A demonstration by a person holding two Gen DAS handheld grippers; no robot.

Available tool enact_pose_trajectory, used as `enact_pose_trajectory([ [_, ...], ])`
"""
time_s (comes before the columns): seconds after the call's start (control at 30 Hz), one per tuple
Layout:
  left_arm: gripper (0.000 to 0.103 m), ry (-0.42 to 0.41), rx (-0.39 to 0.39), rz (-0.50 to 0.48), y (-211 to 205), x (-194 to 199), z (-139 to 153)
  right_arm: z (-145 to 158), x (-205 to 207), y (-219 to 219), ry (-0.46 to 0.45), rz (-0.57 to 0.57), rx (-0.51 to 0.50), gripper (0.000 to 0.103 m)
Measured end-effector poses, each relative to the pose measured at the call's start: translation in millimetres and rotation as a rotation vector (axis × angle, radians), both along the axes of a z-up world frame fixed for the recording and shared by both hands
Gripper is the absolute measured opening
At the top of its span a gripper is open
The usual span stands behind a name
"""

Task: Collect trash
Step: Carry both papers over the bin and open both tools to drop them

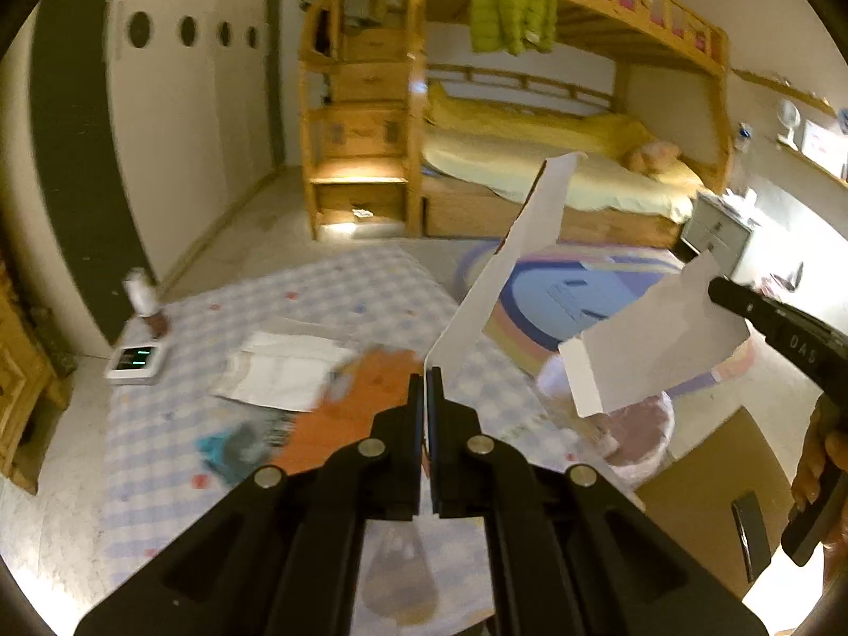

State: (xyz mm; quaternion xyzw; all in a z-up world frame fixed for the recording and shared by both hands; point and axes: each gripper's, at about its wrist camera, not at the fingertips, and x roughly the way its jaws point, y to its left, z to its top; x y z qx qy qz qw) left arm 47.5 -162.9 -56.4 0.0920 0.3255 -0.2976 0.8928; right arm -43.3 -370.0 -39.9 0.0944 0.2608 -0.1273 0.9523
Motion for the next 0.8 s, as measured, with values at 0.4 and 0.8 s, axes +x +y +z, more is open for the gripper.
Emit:
enact_pose_trajectory([
  [0.4,0.0,0.109,0.092,-0.216,-135,-4,-57,-32,-24,-84,0.08,-0.229,-0.021,0.0],
  [0.8,0.006,0.182,0.128,-0.301,-223,16,-90,-70,-4,-143,0.138,-0.302,0.022,0.004],
])
